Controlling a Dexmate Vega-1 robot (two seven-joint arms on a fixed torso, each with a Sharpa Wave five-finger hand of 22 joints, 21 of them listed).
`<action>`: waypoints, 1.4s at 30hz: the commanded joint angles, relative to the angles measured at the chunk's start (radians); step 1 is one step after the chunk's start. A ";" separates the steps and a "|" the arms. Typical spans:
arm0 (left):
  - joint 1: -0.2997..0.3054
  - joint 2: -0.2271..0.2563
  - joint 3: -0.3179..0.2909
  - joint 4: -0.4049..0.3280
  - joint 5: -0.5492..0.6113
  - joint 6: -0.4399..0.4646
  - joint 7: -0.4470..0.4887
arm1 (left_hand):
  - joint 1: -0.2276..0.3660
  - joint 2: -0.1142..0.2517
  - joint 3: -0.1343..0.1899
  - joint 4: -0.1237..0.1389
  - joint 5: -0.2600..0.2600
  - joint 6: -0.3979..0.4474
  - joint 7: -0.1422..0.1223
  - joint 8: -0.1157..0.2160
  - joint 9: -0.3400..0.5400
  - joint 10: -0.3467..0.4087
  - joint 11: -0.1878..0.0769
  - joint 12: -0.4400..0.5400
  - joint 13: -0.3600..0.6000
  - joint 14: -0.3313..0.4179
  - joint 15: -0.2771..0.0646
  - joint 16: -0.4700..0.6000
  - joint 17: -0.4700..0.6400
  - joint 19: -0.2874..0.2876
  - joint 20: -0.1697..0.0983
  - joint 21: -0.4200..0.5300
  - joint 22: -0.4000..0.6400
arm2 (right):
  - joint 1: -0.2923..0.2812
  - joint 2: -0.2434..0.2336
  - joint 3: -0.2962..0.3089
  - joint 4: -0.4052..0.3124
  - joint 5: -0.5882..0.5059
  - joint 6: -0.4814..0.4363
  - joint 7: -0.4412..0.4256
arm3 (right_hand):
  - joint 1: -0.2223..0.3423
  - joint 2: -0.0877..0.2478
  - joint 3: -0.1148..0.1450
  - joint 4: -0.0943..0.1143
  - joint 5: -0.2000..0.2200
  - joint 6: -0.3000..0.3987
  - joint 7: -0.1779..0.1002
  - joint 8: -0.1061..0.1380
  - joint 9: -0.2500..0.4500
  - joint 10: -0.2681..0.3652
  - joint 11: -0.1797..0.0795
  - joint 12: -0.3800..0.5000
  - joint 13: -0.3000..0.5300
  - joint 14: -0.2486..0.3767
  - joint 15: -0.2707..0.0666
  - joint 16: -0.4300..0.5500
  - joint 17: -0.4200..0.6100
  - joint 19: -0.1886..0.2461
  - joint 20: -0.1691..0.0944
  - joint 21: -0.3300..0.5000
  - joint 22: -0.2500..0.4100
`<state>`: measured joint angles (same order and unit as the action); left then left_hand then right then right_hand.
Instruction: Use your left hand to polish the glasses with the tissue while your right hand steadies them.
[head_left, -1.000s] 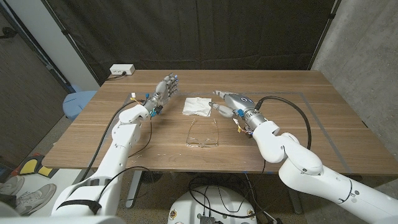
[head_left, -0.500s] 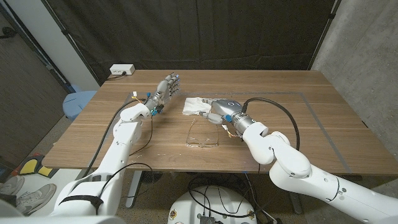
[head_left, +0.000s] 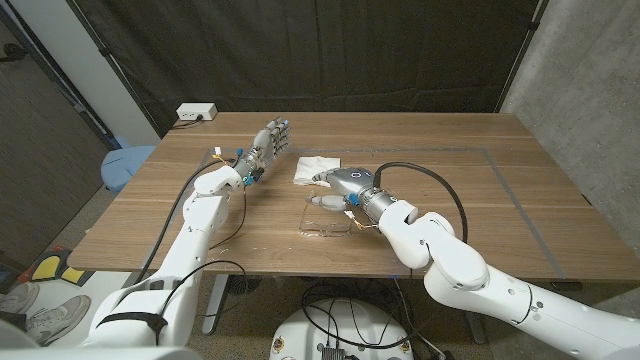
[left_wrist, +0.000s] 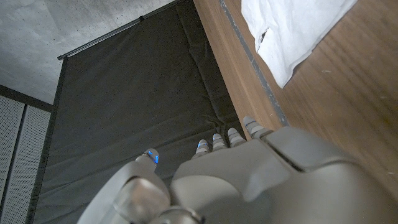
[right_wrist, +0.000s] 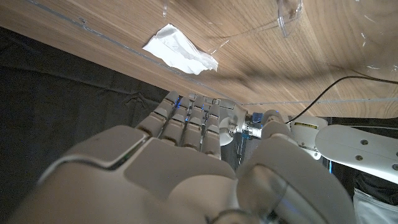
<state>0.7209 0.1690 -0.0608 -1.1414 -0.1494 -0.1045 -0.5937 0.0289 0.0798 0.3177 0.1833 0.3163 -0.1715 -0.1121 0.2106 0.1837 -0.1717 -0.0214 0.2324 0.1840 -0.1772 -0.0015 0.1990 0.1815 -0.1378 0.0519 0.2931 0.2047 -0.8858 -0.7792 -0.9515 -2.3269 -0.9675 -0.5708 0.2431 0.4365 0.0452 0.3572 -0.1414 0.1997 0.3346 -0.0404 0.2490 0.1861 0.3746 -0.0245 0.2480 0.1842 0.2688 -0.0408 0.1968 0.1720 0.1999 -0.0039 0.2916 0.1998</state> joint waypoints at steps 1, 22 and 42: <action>-0.016 -0.003 0.002 0.021 0.006 0.001 -0.006 | 0.000 0.071 0.000 -0.007 0.000 -0.109 -0.006 -0.004 0.005 -0.024 0.005 -0.005 0.002 -0.048 0.000 -0.002 0.003 -0.001 0.002 0.006 0.001 | -0.001 0.038 -0.034 0.038 -0.113 -0.003 0.052 | 0.062 0.000 0.006 -0.023 0.014 0.040 -0.004 0.012 0.004 0.034 -0.008 0.008 0.003 0.032 -0.043 0.002 0.002 0.024 -0.006 0.010 0.002; -0.119 -0.018 0.010 0.188 0.044 -0.034 -0.043 | -0.001 0.071 -0.002 -0.006 -0.001 -0.108 -0.005 -0.007 0.005 -0.022 0.005 -0.010 0.002 -0.050 -0.002 -0.006 0.003 -0.003 0.004 0.005 0.001 | -0.024 0.085 -0.043 0.113 -0.203 -0.013 0.089 | 0.244 -0.073 -0.023 -0.034 0.054 0.266 -0.021 0.079 0.010 0.157 -0.053 0.020 0.009 0.145 -0.103 0.010 0.012 0.087 -0.041 0.032 0.007; -0.188 -0.043 0.016 0.277 0.090 -0.047 -0.070 | -0.006 0.069 -0.006 -0.003 0.000 -0.108 -0.007 -0.010 0.005 -0.022 0.007 -0.014 0.002 -0.049 -0.002 -0.007 0.004 -0.002 0.004 0.005 0.001 | -0.088 0.067 -0.016 0.068 -0.291 -0.097 0.213 | 0.311 -0.078 -0.046 -0.008 0.077 0.210 -0.027 0.057 0.014 0.095 -0.051 -0.019 0.013 0.077 -0.086 -0.007 0.028 0.062 -0.046 0.025 0.010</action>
<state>0.5854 0.1446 -0.0494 -0.9329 -0.0830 -0.1435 -0.6511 0.0289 0.0797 0.3134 0.1791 0.3163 -0.1716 -0.1120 0.2029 0.1836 -0.1718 -0.0215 0.2244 0.1837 -0.1772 -0.0016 0.1920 0.1841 -0.1379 0.0518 0.2931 0.2048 -0.9352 -0.6953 -0.9900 -2.2220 -1.2082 -0.6151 0.3791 0.7438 -0.0299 0.3157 -0.1543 0.2668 0.5389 -0.0680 0.3030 0.1980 0.4743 -0.0772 0.2349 0.1935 0.3468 -0.0410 0.1919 0.1947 0.2668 -0.0427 0.3202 0.2073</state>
